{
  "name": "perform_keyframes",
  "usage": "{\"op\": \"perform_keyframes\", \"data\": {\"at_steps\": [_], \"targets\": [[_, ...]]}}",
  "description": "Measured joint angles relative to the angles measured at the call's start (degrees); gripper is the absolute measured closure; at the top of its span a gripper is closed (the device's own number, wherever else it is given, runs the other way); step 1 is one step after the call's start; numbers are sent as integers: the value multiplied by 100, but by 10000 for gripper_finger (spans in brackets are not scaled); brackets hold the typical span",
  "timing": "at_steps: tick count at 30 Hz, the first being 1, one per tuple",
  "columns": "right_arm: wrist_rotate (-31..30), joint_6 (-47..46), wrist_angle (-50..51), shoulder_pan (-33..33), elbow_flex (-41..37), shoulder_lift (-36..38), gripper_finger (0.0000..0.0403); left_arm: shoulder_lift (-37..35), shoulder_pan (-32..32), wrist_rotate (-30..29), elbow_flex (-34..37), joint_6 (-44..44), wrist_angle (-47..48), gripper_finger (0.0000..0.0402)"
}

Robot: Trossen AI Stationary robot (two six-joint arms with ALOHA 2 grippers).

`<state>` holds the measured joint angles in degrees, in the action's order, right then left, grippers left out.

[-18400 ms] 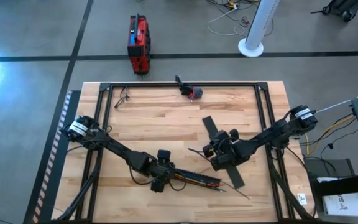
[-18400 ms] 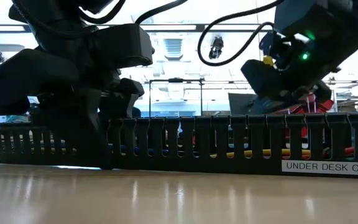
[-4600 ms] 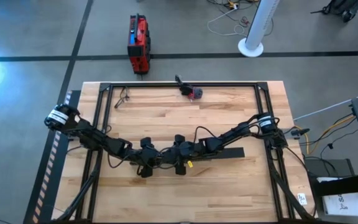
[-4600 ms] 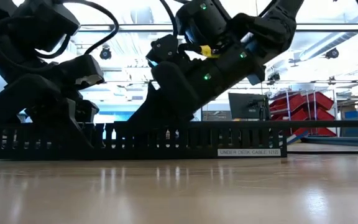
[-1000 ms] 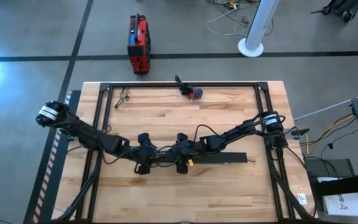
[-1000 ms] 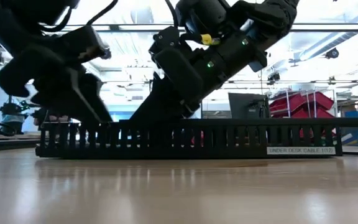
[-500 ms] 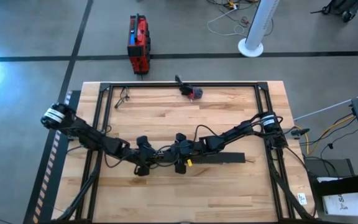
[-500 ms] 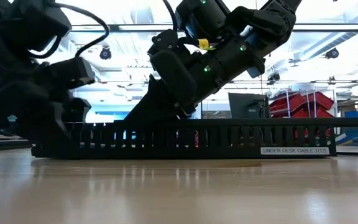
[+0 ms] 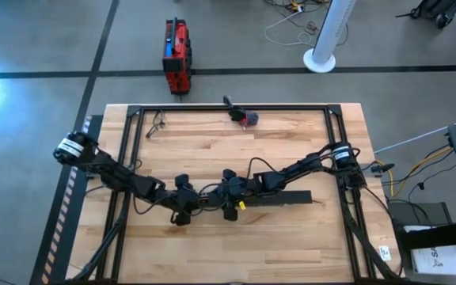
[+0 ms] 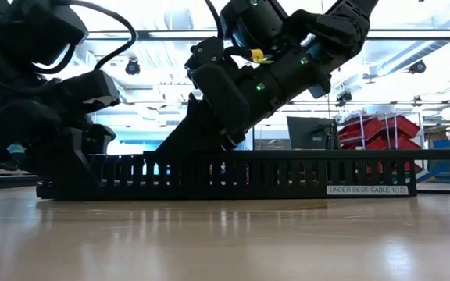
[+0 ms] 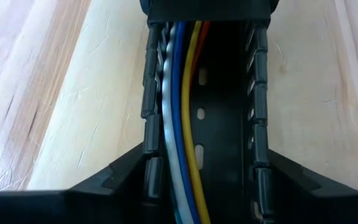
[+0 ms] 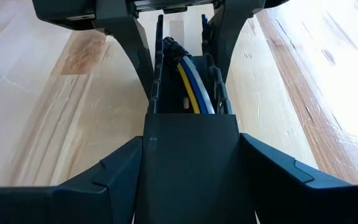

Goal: Ziptie cables
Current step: Close the black cable duct

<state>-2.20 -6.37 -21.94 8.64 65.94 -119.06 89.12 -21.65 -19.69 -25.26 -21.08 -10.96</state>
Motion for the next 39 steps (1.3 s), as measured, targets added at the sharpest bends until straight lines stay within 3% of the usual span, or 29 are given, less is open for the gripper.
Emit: {"op": "perform_keyframes", "data": {"at_steps": [11,22,27,33,39], "targets": [[489,-82,-32,-1,21,-9,183,-4,-2,-120,7,-63,-66,183],[538,-159,-34,63,32,-9,183,0,-2,-158,11,-46,-116,183],[-80,-200,-60,114,32,-11,179,4,-2,-194,16,-11,-308,176],[-220,-176,-6,114,33,-11,183,7,-2,-222,22,-31,-381,176],[-704,-500,666,142,98,19,179,7,-2,-226,22,-51,-470,176]]}}
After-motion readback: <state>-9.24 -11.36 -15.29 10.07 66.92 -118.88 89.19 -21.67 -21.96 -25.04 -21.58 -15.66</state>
